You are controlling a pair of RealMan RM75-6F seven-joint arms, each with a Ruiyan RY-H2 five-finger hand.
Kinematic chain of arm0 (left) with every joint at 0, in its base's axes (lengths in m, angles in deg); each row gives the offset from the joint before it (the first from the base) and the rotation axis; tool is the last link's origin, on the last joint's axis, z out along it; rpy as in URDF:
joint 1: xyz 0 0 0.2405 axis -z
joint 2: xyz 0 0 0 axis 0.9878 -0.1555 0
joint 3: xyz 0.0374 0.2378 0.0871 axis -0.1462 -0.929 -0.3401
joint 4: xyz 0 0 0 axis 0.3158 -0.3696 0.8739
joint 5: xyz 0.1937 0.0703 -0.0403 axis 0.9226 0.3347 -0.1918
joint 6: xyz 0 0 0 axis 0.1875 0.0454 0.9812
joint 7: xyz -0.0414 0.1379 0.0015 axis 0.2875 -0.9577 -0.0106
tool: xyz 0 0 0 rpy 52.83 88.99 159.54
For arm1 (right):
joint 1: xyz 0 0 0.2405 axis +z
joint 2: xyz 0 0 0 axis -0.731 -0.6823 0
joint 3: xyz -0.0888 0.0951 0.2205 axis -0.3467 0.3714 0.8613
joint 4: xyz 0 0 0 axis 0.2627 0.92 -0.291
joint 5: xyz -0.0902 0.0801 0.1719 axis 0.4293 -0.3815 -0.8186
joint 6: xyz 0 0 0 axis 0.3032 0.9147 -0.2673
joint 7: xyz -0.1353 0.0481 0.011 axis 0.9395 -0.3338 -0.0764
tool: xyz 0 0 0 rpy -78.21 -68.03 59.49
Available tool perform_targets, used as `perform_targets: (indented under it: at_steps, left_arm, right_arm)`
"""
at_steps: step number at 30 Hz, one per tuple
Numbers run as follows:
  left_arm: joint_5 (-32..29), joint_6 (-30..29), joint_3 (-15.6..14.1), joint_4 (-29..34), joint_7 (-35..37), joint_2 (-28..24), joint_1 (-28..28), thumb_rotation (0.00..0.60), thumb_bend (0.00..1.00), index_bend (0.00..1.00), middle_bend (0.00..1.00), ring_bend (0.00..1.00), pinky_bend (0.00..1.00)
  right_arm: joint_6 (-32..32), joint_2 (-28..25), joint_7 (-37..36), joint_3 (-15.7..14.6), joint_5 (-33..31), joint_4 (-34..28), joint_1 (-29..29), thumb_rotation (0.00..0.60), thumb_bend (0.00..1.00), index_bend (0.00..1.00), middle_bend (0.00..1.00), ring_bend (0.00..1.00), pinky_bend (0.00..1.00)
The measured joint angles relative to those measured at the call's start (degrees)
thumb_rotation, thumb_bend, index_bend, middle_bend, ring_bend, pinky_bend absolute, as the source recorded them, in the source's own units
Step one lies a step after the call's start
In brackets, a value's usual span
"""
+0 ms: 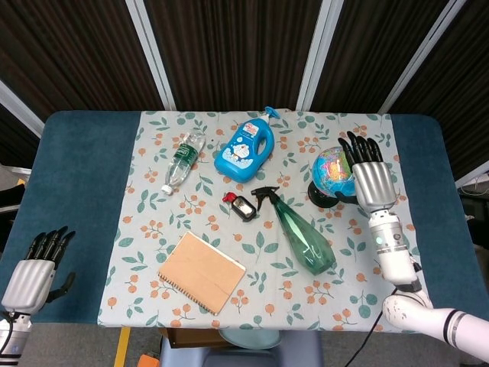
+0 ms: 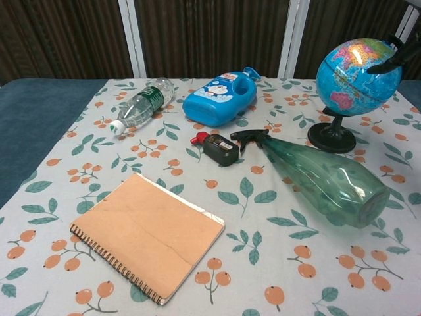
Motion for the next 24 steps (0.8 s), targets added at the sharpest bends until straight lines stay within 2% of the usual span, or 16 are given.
perform_targets:
  at_steps: [11,24]
  left_arm:
    - [0.0,0.5,-0.1,-0.2,-0.5,0.3,0.3,0.6,0.43,0.0,0.0,0.0,0.06]
    - [-0.3,0.8,-0.3,-0.1,-1.4,0.6,0.3,0.6,0.43,0.0,0.0,0.0,0.06]
  right_arm:
    - [0.3,1.3,1.3,-0.7,-3.1,1.8,1.9,0.6,0.22,0.0,0.0,0.0,0.0]
    - [-0.6,0.5,-0.9,-2.4,-5.2,6.1,1.7,0.6,0.22,0.0,0.0,0.0,0.0]
